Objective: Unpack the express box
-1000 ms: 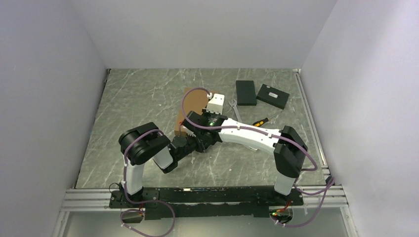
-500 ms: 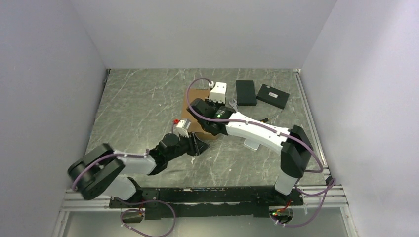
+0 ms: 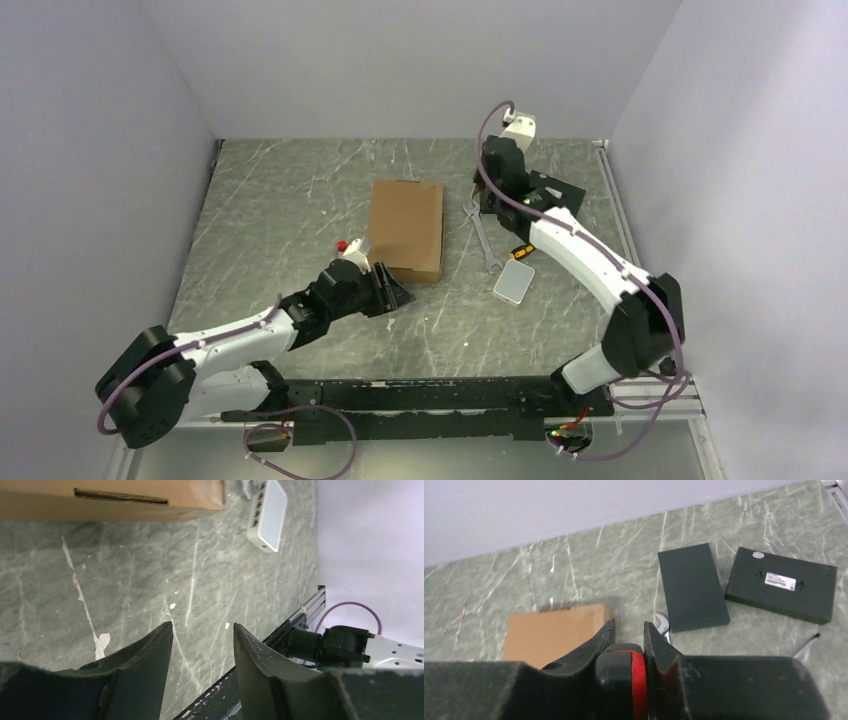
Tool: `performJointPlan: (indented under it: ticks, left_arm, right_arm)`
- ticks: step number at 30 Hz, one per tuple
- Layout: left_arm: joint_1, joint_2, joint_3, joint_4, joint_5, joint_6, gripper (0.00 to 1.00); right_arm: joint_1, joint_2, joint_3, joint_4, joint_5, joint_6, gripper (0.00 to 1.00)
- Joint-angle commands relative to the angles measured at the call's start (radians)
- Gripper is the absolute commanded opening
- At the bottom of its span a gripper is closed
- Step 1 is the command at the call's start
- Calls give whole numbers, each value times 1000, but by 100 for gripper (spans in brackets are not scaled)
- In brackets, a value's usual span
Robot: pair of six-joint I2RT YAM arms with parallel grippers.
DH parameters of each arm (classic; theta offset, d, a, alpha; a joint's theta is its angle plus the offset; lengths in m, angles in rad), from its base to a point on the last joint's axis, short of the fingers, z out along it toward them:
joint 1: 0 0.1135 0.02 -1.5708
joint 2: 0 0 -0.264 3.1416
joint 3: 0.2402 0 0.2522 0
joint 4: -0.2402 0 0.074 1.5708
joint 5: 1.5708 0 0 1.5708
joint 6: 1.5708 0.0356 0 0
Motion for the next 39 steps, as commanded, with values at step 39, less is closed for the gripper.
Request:
performJointPlan:
  ticks: [39]
  left_arm:
    - [389,369,369,-552,-86,106,52]
  right_arm:
    - [-152,256,-19,190,-484,209,0]
